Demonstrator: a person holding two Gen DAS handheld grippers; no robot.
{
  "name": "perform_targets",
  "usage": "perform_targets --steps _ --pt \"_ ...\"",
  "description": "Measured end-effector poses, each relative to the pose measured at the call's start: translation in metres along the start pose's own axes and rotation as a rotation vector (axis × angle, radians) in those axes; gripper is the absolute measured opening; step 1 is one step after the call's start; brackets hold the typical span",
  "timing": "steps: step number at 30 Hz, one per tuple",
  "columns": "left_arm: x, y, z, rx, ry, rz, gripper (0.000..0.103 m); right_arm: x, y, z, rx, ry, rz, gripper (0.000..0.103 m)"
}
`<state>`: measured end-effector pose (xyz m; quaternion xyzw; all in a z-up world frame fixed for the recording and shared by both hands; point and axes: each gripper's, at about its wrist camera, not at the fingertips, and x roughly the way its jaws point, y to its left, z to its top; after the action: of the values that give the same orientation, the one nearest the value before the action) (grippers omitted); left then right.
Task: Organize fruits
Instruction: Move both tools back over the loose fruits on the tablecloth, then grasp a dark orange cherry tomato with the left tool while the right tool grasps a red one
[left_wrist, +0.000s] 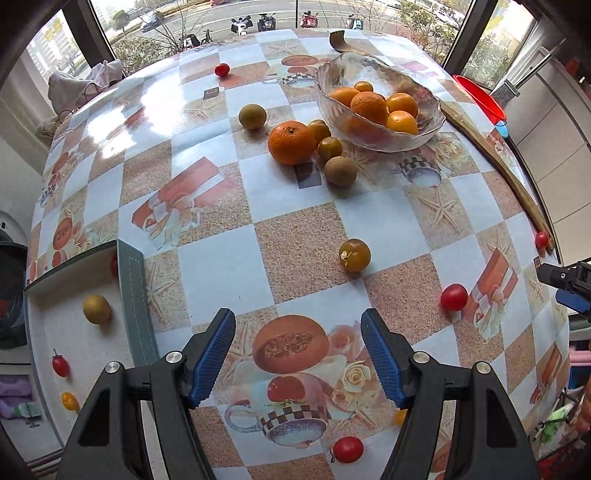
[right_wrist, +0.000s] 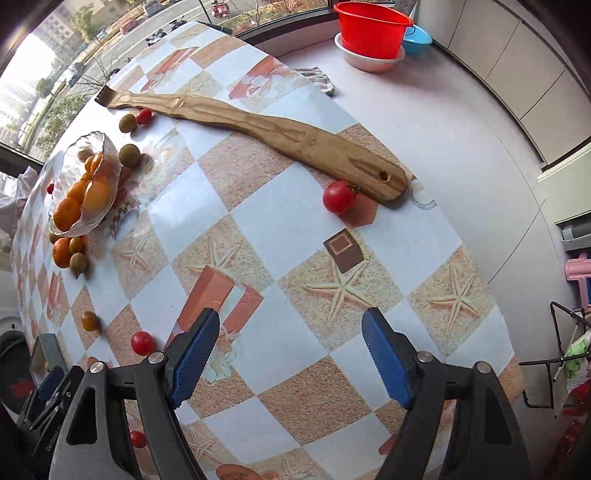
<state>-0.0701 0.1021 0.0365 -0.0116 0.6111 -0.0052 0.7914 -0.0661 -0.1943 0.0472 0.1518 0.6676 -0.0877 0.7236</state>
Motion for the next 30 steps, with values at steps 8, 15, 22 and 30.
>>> perform_targets --steps 8,15,22,30 --pt "0.028 -0.014 0.016 -0.006 0.014 0.015 0.072 0.021 -0.023 0.033 0.122 -0.012 0.038 0.061" --pt "0.039 -0.024 0.025 0.003 0.003 0.023 0.072 0.026 -0.005 0.051 0.123 -0.050 0.033 0.061" --pt "0.038 -0.031 0.032 0.006 -0.010 0.012 0.050 0.028 0.002 0.055 0.123 -0.061 0.029 0.021" --pt "0.025 -0.029 0.035 0.014 -0.022 -0.096 0.023 0.016 0.000 0.035 0.042 -0.051 0.085 0.020"
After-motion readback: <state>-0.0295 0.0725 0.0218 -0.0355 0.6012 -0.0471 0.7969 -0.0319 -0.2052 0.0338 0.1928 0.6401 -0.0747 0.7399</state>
